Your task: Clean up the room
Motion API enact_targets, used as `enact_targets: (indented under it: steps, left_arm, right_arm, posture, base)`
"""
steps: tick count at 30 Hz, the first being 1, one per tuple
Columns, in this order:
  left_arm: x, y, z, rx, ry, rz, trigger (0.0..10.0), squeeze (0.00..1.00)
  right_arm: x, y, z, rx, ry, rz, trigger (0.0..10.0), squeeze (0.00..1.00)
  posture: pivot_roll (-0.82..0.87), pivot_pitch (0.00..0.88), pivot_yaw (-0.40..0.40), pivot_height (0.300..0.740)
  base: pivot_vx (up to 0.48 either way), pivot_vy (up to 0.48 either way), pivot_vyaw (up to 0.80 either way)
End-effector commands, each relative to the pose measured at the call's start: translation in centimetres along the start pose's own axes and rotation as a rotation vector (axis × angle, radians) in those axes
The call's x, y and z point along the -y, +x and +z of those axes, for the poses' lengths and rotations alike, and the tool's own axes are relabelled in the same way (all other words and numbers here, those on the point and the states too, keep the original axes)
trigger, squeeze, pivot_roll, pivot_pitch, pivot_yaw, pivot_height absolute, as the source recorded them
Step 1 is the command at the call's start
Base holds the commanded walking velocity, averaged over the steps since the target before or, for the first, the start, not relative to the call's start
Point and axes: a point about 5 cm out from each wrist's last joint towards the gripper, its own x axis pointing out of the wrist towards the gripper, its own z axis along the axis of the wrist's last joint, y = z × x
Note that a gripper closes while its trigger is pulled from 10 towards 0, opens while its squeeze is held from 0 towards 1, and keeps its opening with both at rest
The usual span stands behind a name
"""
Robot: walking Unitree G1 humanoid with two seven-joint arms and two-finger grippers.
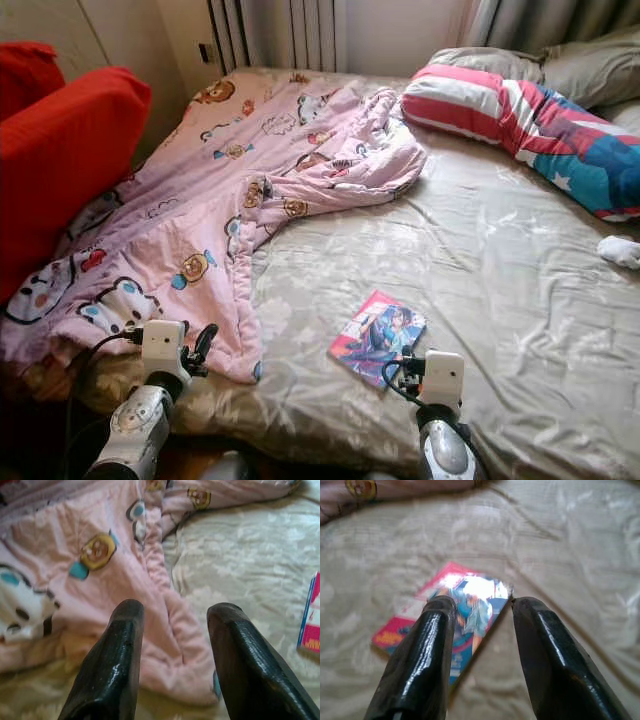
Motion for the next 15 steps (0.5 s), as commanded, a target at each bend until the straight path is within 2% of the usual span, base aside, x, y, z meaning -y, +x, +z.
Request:
enact_targets:
  steps: [1, 8, 15]
  left_arm:
    - [-0.42, -0.31, -0.45, -0.028, -0.001, 0.01, 10.0, 0.0]
    - [-0.26, -0.04, -0.17, -0.021, -0.007, 0.006, 10.0, 0.0]
    - [-0.26, -0.05, -0.24, -0.027, -0.017, 0.008, 10.0, 0.0]
  right_arm:
    - [-0.11, -0.09, -0.62, -0.052, -0.002, -0.001, 10.0, 0.0]
    - [-0.28, -0.28, -0.92, -0.061, 0.007, 0.003, 10.0, 0.0]
    - [-0.36, -0.6, -1.23, -0.061, 0.015, 0.006, 10.0, 0.0]
  posture:
    - [0.08, 0.16, 0.028, 0.66]
    - [0.08, 0.162, 0.028, 0.625]
    - [0.09, 0.16, 0.026, 0.625]
  base:
    - [0.0, 0.0, 0.0]
    - [0.0, 0.0, 0.0]
    - [0.0, 0.0, 0.0]
